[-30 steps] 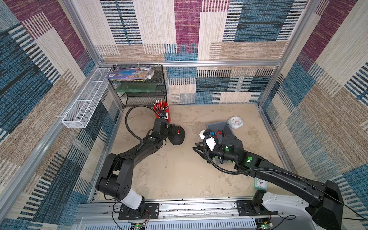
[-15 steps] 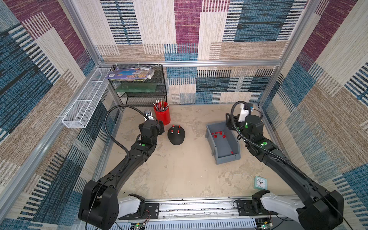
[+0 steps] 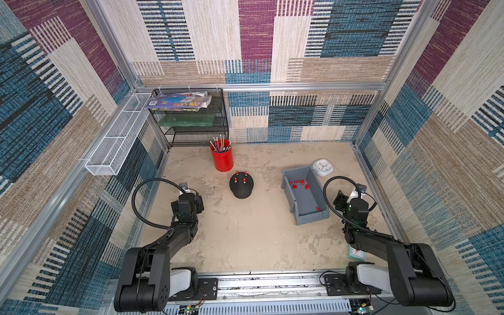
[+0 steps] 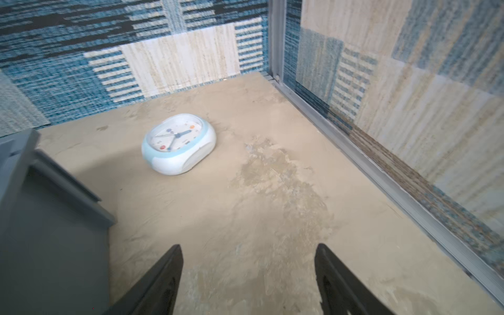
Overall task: Cover the protruding screws with screw protection sleeves
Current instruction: Reset both arms
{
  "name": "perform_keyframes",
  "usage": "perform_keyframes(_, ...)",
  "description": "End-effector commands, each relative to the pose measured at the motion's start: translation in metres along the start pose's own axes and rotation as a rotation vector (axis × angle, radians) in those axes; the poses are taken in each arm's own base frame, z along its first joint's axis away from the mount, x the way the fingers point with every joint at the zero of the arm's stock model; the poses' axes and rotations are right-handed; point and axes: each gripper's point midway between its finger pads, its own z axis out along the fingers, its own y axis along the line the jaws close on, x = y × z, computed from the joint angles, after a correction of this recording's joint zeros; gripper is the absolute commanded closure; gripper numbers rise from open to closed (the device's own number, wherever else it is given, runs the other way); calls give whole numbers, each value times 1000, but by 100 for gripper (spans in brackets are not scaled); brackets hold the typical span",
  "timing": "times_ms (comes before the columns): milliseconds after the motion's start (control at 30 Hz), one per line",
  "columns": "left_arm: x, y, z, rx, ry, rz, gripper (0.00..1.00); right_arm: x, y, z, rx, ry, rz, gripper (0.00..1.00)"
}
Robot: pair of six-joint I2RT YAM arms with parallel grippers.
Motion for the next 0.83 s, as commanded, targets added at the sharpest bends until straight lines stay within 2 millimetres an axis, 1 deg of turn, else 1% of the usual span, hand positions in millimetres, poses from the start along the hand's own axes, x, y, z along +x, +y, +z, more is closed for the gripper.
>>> perform_keyframes(0, -20, -25, -2, 144, -79, 66, 17, -43, 26, -1, -126, -204, -21, 21)
perform_keyframes(33, -18, -34, -5, 199, -82, 80, 16, -36, 29, 3, -142, -192, -32, 21)
perform_keyframes(67, -21, -42, -9, 249, -104, 76, 16, -33, 30, 6, -141, -198, -44, 21)
perform_keyframes(100, -27, -52, -15, 312, -165, 58, 16, -32, 27, 11, -109, -196, -48, 20)
perform_keyframes(133, -28, -60, -18, 365, -200, 59, 15, -30, 25, 23, -80, -140, -23, 20)
perform_keyframes(167, -25, -64, -17, 380, -196, 74, 15, -27, 24, 30, -70, -98, -18, 19)
perform_keyframes(200, -23, -59, -9, 335, -171, 57, 14, -30, 25, 25, -67, -134, -31, 12)
perform_keyframes(233, -21, -51, 1, 273, -148, 32, 12, -29, 22, 26, -47, -123, -15, 5)
perform_keyframes(267, -19, -44, 8, 225, -131, 12, 10, -29, 21, 26, -46, -122, -13, 5)
perform_keyframes(300, -14, -42, 18, 197, -105, -1, 8, -30, 22, 26, -44, -128, -17, 5)
perform_keyframes(333, -11, -42, 29, 179, -89, 2, 8, -29, 21, 26, -43, -123, -15, 5)
perform_keyframes(367, -11, -41, 34, 163, -79, 5, 7, -28, 21, 26, -43, -123, -17, 5)
perform_keyframes(400, -9, -41, 33, 175, -39, -8, 6, -29, 22, 26, -44, -122, -16, 5)
perform_keyframes(433, -10, -35, 34, 146, -46, -23, 6, -29, 21, 26, -44, -124, -16, 5)
perform_keyframes(467, -10, -35, 34, 148, -65, -24, 6, -28, 21, 27, -42, -119, -17, 5)
perform_keyframes(533, -9, -35, 34, 149, -35, -25, 5, -28, 21, 28, -42, -116, -14, 5)
perform_keyframes(667, -10, -35, 34, 150, -46, -26, 5, -27, 21, 30, -39, -110, -15, 5)
perform_keyframes(700, -9, -35, 34, 150, -42, -26, 0, -28, 21, 29, -40, -112, -15, 5)
perform_keyframes(800, -10, -35, 34, 150, -45, -26, 0, -29, 21, 26, -41, -123, -14, 5)
